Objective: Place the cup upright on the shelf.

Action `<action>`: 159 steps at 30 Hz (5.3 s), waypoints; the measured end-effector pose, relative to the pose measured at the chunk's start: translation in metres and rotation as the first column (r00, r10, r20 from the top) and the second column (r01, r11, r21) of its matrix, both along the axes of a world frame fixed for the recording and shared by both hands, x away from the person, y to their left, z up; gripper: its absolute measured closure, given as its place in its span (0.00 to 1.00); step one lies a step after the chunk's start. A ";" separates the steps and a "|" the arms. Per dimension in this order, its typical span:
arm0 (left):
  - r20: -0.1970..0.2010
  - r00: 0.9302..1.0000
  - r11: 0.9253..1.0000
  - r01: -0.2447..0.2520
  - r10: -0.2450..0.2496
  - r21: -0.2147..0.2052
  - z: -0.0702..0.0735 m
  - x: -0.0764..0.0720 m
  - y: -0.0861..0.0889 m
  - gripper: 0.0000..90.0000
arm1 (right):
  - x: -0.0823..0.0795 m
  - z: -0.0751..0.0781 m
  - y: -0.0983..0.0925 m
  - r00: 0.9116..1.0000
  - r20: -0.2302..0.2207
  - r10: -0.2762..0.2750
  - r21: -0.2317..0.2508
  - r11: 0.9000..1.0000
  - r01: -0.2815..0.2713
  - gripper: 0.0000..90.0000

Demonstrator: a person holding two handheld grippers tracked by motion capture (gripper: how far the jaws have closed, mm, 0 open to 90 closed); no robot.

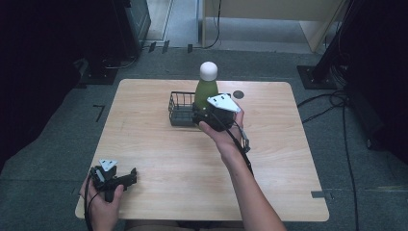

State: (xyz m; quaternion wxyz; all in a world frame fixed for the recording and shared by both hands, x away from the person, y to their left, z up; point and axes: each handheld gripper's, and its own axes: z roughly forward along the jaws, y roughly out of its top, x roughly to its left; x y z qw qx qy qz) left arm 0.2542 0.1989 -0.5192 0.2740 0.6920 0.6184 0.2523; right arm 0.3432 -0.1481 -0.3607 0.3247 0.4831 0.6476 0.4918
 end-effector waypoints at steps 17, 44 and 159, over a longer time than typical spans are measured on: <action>0.001 1.000 1.000 -0.001 0.001 0.000 0.000 0.000 0.000 0.00 | 0.035 0.026 -0.029 0.996 0.043 -0.074 0.044 0.996 0.072 0.23; 0.001 1.000 1.000 0.000 0.000 0.000 0.000 0.000 0.000 0.00 | 0.085 -0.025 -0.023 0.991 -0.013 -0.131 -0.067 0.989 0.130 0.23; 0.001 1.000 1.000 0.001 -0.001 0.001 0.000 0.000 0.000 0.00 | -0.101 -0.141 -0.249 0.918 -0.299 -0.262 -0.055 0.965 0.258 0.04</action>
